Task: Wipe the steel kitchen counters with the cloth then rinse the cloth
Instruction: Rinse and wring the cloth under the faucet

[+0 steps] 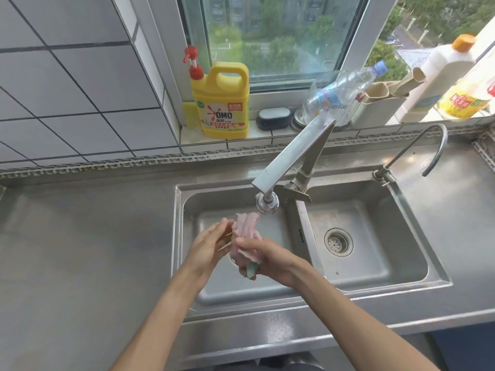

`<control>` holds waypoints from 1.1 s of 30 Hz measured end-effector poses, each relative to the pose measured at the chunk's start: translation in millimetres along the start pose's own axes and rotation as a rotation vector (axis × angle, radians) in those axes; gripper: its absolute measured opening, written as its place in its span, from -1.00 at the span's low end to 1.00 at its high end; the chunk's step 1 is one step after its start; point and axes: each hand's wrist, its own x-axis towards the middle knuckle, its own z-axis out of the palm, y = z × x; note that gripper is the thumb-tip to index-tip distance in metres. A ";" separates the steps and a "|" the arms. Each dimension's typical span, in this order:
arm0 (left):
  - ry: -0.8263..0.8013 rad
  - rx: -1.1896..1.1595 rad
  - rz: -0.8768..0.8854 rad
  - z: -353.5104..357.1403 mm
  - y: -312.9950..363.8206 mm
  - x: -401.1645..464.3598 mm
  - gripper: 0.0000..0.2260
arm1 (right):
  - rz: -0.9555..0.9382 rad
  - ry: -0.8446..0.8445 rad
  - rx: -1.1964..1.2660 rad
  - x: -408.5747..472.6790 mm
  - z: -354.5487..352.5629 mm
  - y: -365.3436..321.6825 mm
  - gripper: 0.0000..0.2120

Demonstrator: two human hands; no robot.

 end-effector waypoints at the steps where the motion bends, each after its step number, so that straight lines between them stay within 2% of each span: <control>1: -0.018 -0.123 0.002 -2.3 4.3 0.6 -0.62 | -0.022 -0.060 0.059 -0.1 6.0 -6.5 -0.75; 4: -0.207 -0.213 -0.088 5.4 16.0 -2.7 -0.41 | -0.049 -0.220 0.188 3.5 24.6 -18.6 -0.68; 7: -0.351 -0.406 -0.159 14.2 26.2 -1.5 -0.36 | 0.006 -0.313 0.363 9.6 41.0 -23.3 -0.54; 10: -0.375 -0.473 -0.132 15.3 37.0 3.0 -0.41 | 0.002 -0.332 0.426 13.2 46.0 -20.6 -0.52; 14: -0.349 -0.321 -0.092 11.1 48.2 11.0 -0.63 | 0.006 -0.234 0.273 10.0 41.0 -15.7 -0.75; 16: -0.305 -0.155 -0.057 11.2 51.0 14.9 -0.69 | 0.042 -0.136 0.138 11.0 35.0 -15.4 -0.83; 20: -0.083 0.043 -0.060 11.4 39.9 27.0 -0.88 | 0.114 0.084 -0.274 22.5 27.1 -13.3 -0.80; 23: 0.055 0.154 -0.057 12.7 30.0 37.1 -0.88 | 0.129 0.231 -0.622 33.6 29.4 -14.1 -0.83; 25: 0.135 0.279 -0.053 13.1 22.4 44.1 -0.87 | 0.057 0.253 -0.946 42.1 29.1 -13.9 -0.85; 27: 0.190 0.380 -0.042 12.6 13.6 51.3 -0.86 | 0.005 0.263 -1.238 50.4 27.5 -8.0 -0.95; 30: 0.232 0.515 -0.049 14.1 2.7 58.9 -0.84 | 0.044 0.387 -1.469 60.2 21.7 7.6 -0.73; 33: 0.268 0.643 -0.121 15.4 -4.4 64.0 -0.80 | 0.053 0.427 -1.610 66.8 17.4 20.0 -0.68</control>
